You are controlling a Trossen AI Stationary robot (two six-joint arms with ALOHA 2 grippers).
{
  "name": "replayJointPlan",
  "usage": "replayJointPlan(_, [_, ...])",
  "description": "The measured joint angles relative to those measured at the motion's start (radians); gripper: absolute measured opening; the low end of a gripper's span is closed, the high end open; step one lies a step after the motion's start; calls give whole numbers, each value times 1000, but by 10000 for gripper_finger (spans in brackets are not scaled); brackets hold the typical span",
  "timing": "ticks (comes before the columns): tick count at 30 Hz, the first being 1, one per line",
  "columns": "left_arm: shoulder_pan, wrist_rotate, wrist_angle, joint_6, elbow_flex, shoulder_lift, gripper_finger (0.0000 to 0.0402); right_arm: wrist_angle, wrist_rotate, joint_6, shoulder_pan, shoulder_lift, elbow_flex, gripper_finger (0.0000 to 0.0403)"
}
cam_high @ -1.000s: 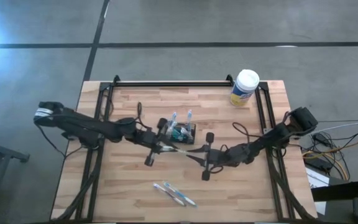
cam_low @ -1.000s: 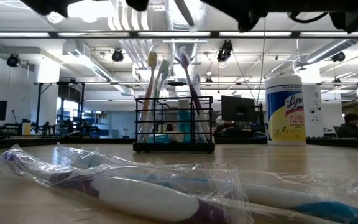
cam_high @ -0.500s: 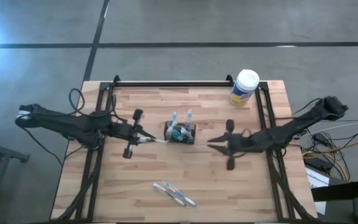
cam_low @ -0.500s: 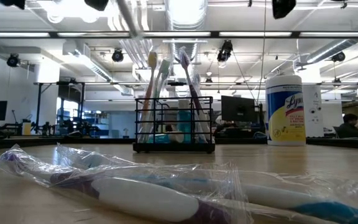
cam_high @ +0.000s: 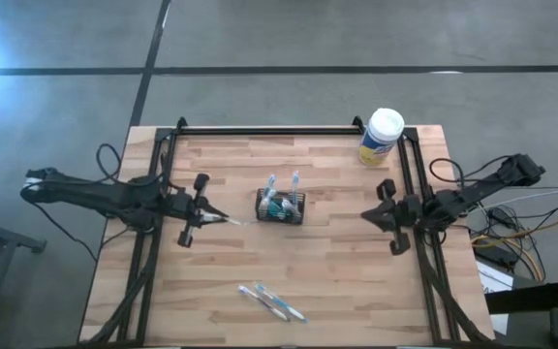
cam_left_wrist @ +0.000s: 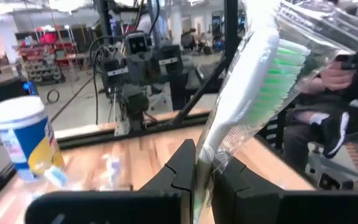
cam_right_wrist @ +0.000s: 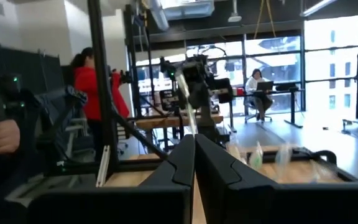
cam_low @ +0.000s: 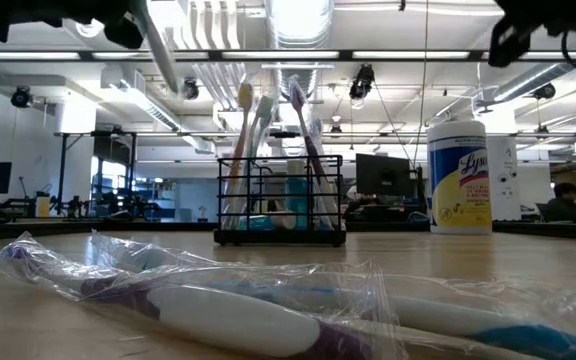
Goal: Pick & Place toothbrushing station
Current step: Put the green toothbrush into the black wire organizer
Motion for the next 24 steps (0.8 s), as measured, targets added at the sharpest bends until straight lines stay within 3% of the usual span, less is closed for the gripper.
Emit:
replayJointPlan(7, [5,-146,-46,53,2,33,22,152,4,18,0,-60,-161,8])
replayJointPlan(12, [60,-170,-44,117,47,130,22,143,10,17,0,-42,-161,8])
replayJointPlan(15, [124,-104,-27,130,82,197,22,143,10,16,0,-38,-161,8])
replayJointPlan(19, [217,76,-15,87,124,281,22,139,10,16,0,-29,-161,8])
replayJointPlan(24, [271,115,3,67,143,375,22,137,9,20,0,1,-161,8])
